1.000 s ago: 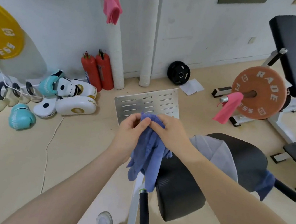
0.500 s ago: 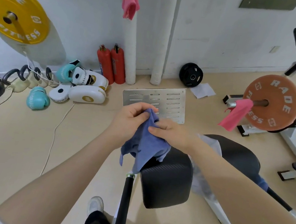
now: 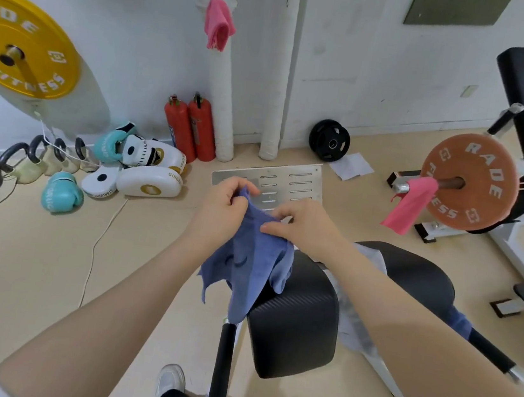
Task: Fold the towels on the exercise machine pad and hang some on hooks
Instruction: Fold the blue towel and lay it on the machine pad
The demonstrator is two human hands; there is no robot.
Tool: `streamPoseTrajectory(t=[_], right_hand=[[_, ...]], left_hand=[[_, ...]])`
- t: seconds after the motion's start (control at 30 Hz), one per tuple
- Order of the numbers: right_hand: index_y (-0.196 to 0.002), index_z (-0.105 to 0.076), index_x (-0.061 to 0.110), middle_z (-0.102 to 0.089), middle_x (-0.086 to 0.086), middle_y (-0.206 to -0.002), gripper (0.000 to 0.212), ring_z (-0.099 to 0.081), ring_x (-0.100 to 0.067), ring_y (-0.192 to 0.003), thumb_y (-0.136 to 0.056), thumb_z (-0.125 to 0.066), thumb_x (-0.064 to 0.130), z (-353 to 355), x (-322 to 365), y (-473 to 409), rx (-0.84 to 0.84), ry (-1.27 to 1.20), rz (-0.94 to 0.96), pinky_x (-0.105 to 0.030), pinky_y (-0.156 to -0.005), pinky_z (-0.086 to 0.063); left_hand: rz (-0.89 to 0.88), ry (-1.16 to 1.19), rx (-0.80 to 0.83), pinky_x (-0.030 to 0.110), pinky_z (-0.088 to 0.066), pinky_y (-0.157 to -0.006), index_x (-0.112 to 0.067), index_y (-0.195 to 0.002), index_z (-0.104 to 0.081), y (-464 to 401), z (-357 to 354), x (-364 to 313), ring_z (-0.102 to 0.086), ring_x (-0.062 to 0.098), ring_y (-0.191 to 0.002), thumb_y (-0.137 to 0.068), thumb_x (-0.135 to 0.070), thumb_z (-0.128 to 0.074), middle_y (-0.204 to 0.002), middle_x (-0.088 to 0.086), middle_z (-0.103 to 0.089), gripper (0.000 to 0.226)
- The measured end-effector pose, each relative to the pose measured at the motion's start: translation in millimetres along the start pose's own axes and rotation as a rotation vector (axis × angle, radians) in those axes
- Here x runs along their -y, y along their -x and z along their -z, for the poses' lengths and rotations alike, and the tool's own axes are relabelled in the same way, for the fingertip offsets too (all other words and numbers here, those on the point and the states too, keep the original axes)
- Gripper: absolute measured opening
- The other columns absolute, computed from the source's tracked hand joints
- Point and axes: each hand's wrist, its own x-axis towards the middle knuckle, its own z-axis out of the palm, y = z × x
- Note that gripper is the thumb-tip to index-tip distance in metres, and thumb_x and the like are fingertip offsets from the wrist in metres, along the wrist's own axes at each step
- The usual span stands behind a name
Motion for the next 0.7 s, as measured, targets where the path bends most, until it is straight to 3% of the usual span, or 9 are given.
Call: streamPoseTrajectory(t=[0.13,0.23,0.3,0.33,0.37,0.43,0.47,0.57,0.7], right_hand=[[-0.078,-0.061,-0.008,-0.051,-0.002,-0.063,0.026,-0.041,-0.011,-0.059,-0.084,-0.063,0.017,-5,2,-1,0.315,-0.004,-0.013,-0.026,-0.061,-0.035],[-0.062,-0.056,0.008,-0.055,0.026,-0.079,0.027,-0.045,-0.003,-0.068,-0.088,-0.059,0.014,-13,2,-6,0.384,-0.079,-0.021,-0.023,-0.068,-0.036],[-0.071,-0.063,0.016,-0.048,0.02,-0.122,0.019,-0.049,-0.001,-0.082,-0.089,-0.058,0.019,-22,0,-9,0.321,-0.043,-0.009,-0.022,-0.072,-0.036],[-0.083,-0.064,0.013,-0.047,0.014,-0.125,0.013,-0.049,-0.004,-0.081,-0.09,-0.056,0.02,-26,1,-10,0.284,0.0,-0.007,-0.022,-0.068,-0.035],[-0.09,-0.061,0.013,-0.053,0.01,-0.111,0.011,-0.048,-0.009,-0.077,-0.092,-0.053,0.019,-32,3,-11,0.273,0.034,-0.023,-0.022,-0.063,-0.033],[-0.075,-0.049,0.018,-0.053,0.003,-0.074,0.02,-0.045,-0.016,-0.066,-0.094,-0.046,0.015,-42,6,-16,0.257,0.083,-0.058,-0.022,-0.057,-0.034],[-0.068,-0.044,0.018,-0.051,-0.001,-0.069,0.026,-0.047,-0.019,-0.065,-0.094,-0.044,0.013,-47,8,-20,0.225,0.103,-0.069,-0.023,-0.057,-0.036],[-0.08,-0.056,0.005,-0.058,-0.015,-0.094,0.018,-0.057,-0.032,-0.088,-0.092,-0.043,0.01,-51,9,-34,0.053,0.255,-0.09,-0.035,-0.07,-0.042],[-0.101,-0.061,0.005,-0.054,-0.007,-0.112,0.023,-0.05,-0.024,-0.103,-0.091,-0.041,0.01,-52,9,-39,-0.126,0.436,-0.071,-0.029,-0.07,-0.036]], left_hand=[[-0.022,-0.032,0.104,0.012,-0.029,-0.046,-0.027,-0.071,-0.051,-4,2,-2,-0.035,0.008,-0.055,-0.084,0.006,-0.033,-0.061,-0.007,-0.045,0.04],[-0.008,0.103,0.178,0.014,-0.033,-0.05,-0.018,-0.067,-0.047,-9,10,0,-0.036,0.009,-0.056,-0.08,0.013,-0.028,-0.06,-0.004,-0.043,0.039],[0.022,0.254,0.206,0.012,-0.036,-0.05,-0.014,-0.065,-0.046,-12,18,2,-0.039,0.006,-0.052,-0.081,0.014,-0.026,-0.055,-0.007,-0.045,0.038],[0.028,0.324,0.227,0.012,-0.036,-0.05,-0.013,-0.065,-0.045,-13,23,4,-0.04,0.003,-0.05,-0.081,0.013,-0.027,-0.053,-0.011,-0.047,0.036],[0.033,0.395,0.252,0.012,-0.036,-0.049,-0.012,-0.065,-0.045,-15,28,5,-0.039,0.002,-0.049,-0.079,0.01,-0.029,-0.052,-0.013,-0.047,0.03],[0.052,0.512,0.287,0.014,-0.033,-0.048,-0.012,-0.063,-0.047,-17,37,8,-0.037,0.004,-0.048,-0.07,0.001,-0.033,-0.051,-0.011,-0.047,0.021],[0.063,0.538,0.288,0.016,-0.03,-0.047,-0.014,-0.06,-0.05,-19,42,9,-0.036,0.005,-0.047,-0.068,-0.002,-0.034,-0.05,-0.009,-0.046,0.022],[0.103,0.507,0.212,0.017,-0.025,-0.043,-0.012,-0.057,-0.048,-23,58,18,-0.031,0.004,-0.04,-0.079,0.007,-0.029,-0.041,-0.008,-0.04,0.035],[0.234,0.359,0.15,0.017,-0.019,-0.04,-0.008,-0.06,-0.044,-29,72,17,-0.021,0.005,-0.034,-0.086,0.003,-0.029,-0.037,-0.007,-0.028,0.032]])
